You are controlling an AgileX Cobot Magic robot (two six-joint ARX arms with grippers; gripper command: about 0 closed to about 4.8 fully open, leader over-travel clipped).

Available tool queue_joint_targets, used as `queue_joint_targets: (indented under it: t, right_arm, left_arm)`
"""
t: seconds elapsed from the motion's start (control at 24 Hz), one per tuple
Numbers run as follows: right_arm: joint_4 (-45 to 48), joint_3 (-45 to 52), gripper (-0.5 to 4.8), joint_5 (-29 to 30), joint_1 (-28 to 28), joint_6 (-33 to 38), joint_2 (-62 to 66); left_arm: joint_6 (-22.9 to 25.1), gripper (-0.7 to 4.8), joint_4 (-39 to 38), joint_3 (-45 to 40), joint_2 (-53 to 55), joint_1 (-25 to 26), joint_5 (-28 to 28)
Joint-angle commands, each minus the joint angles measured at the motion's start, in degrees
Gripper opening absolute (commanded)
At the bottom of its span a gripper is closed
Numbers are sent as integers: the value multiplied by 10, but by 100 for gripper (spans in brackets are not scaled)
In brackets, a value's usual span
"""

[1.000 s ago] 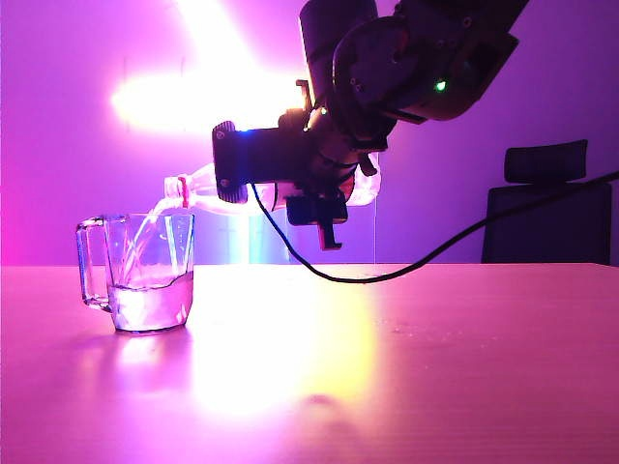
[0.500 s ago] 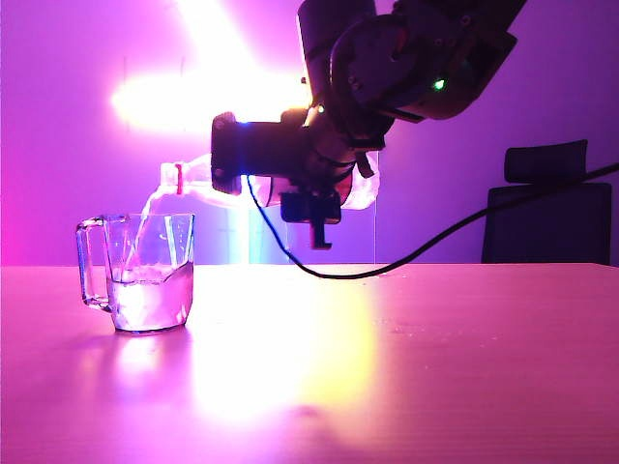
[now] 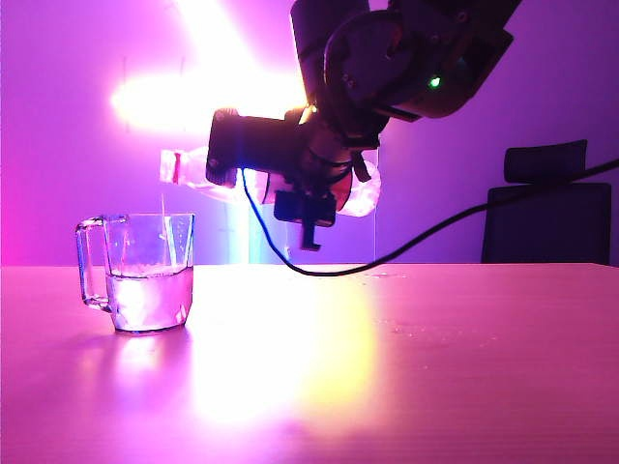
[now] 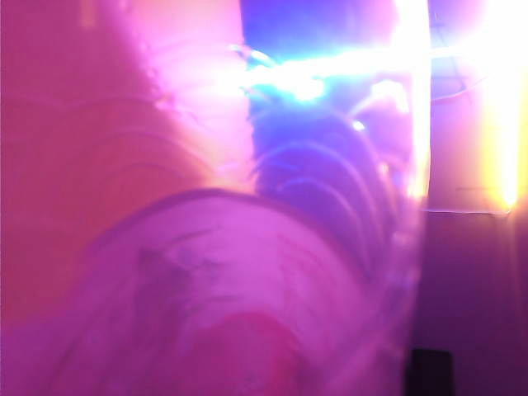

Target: Pick up the mineral water bottle on the table and pour water into the mug until it's half full.

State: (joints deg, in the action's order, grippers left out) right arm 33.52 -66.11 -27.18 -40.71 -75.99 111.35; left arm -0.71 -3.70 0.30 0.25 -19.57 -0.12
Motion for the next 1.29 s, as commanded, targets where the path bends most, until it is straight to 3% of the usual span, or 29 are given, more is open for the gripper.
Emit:
queue_joint_targets:
  t: [0.04,0.38,0.42,0.54,0.67,0.83,1.0,1.29]
  right_arm:
    - [-11,-5,251,-11,-9,98,-23]
    - [-97,5,252,6,-11,356,-78]
    - [-99,21,251,12,-7,421,-92]
    - [-97,82,252,58,14,558,-129]
    - [-87,132,252,107,36,645,-152]
    - [-2,217,252,174,76,767,-174]
    - [107,291,252,201,114,834,-177]
    - [264,402,252,209,130,839,-177]
  left_arm:
    - [2,-2,6,2,1,0,2]
    - [2,-2,6,2,1,0,2]
    - [2,-2,6,2,1,0,2]
    - [2,-2,6,2,1,17,2]
    - [2,-2,6,2,1,43,2]
    - [2,-2,5,2,1,81,2]
    - [2,-2,5,2,1,98,1]
    - [2,-2,5,2,1,100,2]
